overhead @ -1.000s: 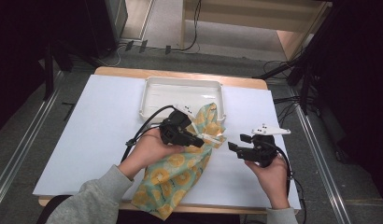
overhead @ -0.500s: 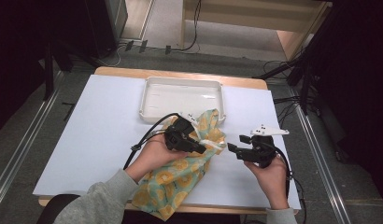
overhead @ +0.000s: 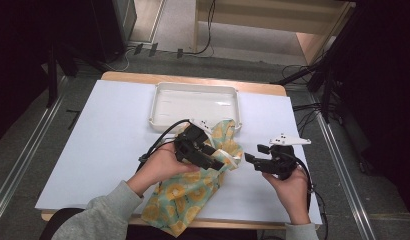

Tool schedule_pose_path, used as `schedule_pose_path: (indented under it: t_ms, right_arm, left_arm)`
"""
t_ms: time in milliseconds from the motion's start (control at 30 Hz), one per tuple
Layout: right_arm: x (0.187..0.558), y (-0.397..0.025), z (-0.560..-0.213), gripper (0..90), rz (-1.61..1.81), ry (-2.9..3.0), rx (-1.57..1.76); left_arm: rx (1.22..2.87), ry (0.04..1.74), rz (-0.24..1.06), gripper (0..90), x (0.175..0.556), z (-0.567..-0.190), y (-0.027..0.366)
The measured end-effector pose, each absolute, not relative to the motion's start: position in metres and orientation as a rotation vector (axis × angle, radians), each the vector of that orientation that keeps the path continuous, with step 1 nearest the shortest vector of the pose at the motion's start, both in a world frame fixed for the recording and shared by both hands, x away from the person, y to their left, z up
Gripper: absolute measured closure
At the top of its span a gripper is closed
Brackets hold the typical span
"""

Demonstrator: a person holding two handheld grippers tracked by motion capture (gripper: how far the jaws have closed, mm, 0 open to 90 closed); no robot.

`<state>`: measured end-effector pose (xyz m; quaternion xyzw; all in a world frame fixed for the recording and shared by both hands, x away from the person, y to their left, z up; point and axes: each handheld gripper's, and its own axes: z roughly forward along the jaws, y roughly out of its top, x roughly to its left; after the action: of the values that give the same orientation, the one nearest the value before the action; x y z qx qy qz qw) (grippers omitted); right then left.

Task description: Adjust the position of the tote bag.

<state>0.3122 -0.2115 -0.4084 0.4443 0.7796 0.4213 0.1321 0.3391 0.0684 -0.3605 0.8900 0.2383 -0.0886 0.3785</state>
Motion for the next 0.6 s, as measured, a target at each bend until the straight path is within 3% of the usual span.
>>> schedule_pose_path:
  t_ms: [267,600]
  right_arm:
    - [0.31,-0.212,-0.404,40.9,1.24,2.257,1.283]
    - [0.303,-0.206,-0.391,51.7,1.315,2.29,1.281]
  left_arm:
    - [2.268,0.604,-0.173,33.7,0.336,-0.336,0.081]
    - [2.248,0.665,-0.087,35.7,0.338,-0.321,0.124]
